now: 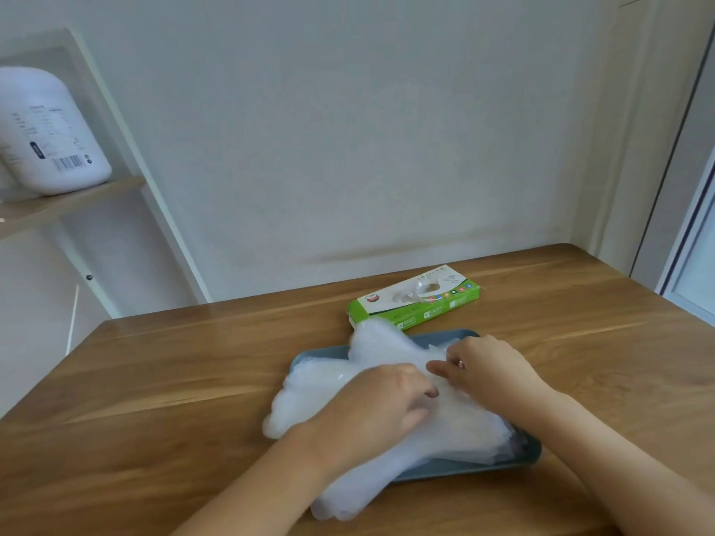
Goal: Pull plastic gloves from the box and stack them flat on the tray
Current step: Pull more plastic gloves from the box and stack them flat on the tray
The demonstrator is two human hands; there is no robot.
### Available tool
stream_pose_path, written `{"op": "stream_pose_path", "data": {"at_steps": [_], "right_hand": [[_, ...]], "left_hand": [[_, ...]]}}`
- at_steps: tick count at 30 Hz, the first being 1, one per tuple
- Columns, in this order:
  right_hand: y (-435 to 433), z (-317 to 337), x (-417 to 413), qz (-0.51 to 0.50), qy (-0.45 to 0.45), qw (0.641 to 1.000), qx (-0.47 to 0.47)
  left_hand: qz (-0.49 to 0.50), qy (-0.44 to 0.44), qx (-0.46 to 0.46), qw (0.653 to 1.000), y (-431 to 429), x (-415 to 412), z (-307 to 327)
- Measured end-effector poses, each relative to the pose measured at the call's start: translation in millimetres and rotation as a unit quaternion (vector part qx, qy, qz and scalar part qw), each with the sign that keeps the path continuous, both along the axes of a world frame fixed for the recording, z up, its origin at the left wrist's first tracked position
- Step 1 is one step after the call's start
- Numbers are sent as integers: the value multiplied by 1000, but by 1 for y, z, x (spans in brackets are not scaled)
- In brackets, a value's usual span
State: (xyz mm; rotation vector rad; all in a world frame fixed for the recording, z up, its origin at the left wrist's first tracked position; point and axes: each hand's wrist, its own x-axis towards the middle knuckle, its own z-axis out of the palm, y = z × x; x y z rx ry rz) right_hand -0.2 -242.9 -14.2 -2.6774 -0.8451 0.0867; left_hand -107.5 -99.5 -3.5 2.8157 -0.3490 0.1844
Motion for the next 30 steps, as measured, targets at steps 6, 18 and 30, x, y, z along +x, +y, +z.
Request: {"op": "stream_pose_path", "data": {"at_steps": [6,18,30], "right_hand": [[-11,5,-5,14,-146,985,90],[-18,-4,-3,261,6,955,-138],[-26,38,22,210,107,952,-195]], "left_hand": [[36,53,-13,998,7,5,-19],[95,192,70,974,30,2,-29],[91,329,28,939,77,-10,29]]}}
